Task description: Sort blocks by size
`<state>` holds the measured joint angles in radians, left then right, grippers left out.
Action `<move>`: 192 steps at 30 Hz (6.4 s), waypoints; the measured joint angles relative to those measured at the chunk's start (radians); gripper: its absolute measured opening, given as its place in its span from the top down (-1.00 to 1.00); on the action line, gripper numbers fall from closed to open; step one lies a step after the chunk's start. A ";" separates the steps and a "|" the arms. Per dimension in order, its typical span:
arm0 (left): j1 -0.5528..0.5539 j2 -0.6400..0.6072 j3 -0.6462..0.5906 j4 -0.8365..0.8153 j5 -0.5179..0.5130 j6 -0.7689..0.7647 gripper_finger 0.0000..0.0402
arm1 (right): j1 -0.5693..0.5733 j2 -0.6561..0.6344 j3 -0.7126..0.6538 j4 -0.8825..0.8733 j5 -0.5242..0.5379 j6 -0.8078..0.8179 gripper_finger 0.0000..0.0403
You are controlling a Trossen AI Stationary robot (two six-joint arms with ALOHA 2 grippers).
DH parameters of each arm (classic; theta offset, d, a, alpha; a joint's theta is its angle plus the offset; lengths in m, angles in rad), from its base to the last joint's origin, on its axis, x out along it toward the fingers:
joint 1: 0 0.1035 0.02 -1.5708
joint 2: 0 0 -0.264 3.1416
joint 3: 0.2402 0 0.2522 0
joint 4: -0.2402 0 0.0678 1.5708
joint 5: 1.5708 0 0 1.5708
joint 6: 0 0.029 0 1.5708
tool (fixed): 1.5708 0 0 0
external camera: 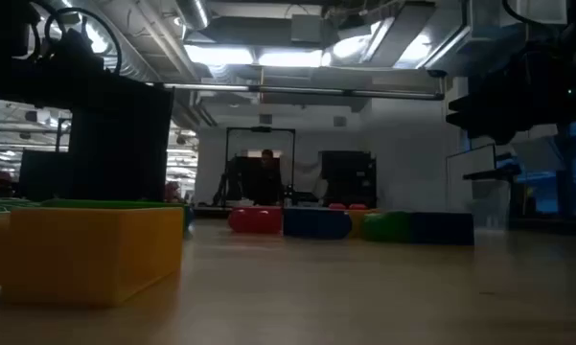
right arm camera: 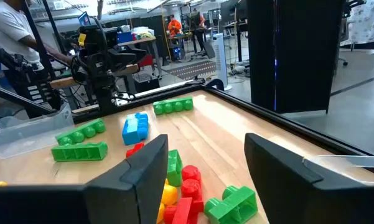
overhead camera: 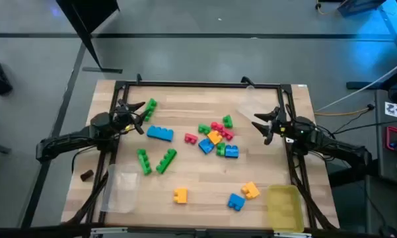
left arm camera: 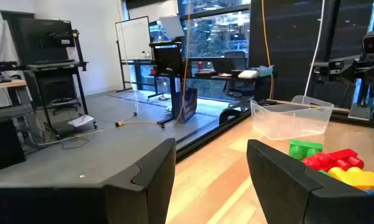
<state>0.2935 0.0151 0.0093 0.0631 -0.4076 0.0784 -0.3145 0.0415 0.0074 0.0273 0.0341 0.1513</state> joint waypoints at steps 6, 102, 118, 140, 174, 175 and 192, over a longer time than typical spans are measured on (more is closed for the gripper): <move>0.000 0.000 0.000 0.000 0.000 0.000 0.08 | 0.000 0.000 0.000 0.000 0.000 0.000 -0.06; 0.000 0.000 0.000 0.000 0.000 -0.105 0.08 | 0.052 0.719 0.641 -0.331 -0.446 -0.008 -0.06; 0.000 0.000 0.000 0.000 0.000 -0.105 0.08 | 0.441 1.036 0.767 -0.517 -0.069 -0.047 -0.06; 0.000 0.000 0.000 0.000 0.000 -0.105 0.08 | 0.458 1.346 0.766 -0.491 -0.019 -0.023 -0.06; 0.000 0.000 0.000 0.000 0.000 -0.105 0.08 | 0.459 1.498 0.767 -0.423 0.063 0.029 0.16; 0.000 0.000 0.000 0.000 0.000 -0.105 0.08 | 0.459 1.498 0.767 -0.423 0.062 0.029 0.16; 0.000 0.000 0.000 0.000 0.000 -0.105 0.08 | 0.458 1.501 1.046 -0.789 0.177 -0.105 0.12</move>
<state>0.2935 0.0151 0.0091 0.0628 -0.4076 -0.0269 0.1436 1.5421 1.0532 -0.7614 0.2111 0.0464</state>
